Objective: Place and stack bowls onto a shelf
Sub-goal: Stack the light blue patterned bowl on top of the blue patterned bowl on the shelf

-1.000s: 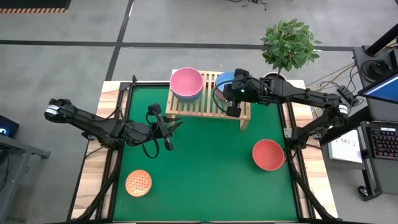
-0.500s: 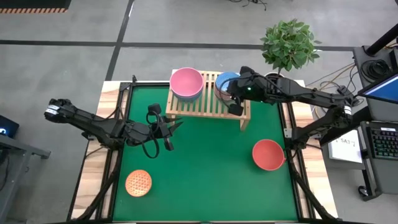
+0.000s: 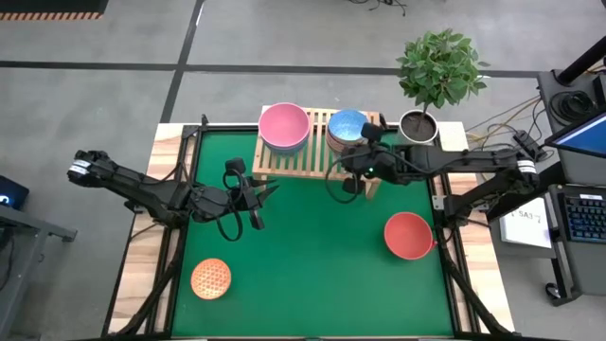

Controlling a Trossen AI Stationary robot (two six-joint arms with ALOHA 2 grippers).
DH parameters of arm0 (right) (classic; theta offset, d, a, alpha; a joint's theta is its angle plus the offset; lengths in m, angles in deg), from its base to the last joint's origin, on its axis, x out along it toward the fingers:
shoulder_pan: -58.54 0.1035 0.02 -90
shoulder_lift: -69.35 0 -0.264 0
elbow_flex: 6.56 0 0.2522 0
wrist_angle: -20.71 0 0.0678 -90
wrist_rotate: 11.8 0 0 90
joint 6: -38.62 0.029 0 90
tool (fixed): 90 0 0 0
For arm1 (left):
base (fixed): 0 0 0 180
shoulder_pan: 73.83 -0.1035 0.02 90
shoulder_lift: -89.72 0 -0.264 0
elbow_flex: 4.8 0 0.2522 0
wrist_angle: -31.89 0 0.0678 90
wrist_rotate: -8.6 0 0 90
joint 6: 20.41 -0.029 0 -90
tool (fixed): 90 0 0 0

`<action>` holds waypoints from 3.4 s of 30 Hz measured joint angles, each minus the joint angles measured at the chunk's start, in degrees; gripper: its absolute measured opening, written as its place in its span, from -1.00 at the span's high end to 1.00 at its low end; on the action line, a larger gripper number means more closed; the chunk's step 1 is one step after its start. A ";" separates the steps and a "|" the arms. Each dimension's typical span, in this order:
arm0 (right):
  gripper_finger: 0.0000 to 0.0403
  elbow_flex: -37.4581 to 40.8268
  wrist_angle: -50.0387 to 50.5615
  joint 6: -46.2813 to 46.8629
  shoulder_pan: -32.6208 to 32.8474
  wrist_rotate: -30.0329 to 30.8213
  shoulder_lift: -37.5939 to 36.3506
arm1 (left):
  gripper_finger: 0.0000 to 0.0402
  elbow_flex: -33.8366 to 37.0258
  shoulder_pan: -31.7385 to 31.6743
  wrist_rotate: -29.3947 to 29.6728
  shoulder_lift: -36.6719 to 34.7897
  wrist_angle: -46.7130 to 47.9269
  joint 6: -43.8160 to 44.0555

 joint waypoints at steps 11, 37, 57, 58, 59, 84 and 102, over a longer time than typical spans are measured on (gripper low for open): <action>0.96 0.56 -0.29 0.75 0.00 1.62 0.19 | 0.76 0.00 0.00 0.00 0.00 -0.02 0.01; 0.96 0.37 -3.39 -0.71 -0.02 5.99 2.08 | 0.76 0.00 0.00 0.00 0.00 -0.02 0.16; 0.96 0.23 -6.72 -2.65 1.46 9.94 2.75 | 0.76 0.00 0.00 -0.02 0.00 -0.02 0.16; 0.96 0.23 -6.65 -2.90 1.38 10.84 2.75 | 0.76 0.00 0.00 -0.02 0.00 -0.02 0.16; 0.96 0.24 -6.42 -2.90 1.31 11.07 2.78 | 0.76 0.00 0.00 -0.02 0.00 -0.04 0.16; 0.96 -3.33 -4.23 -2.99 2.58 9.34 1.89 | 0.76 0.00 0.01 -0.02 0.00 -0.02 0.18; 0.26 -14.61 16.06 -8.50 -13.03 -23.87 0.85 | 0.76 -0.02 0.02 -0.09 -1.54 12.42 6.87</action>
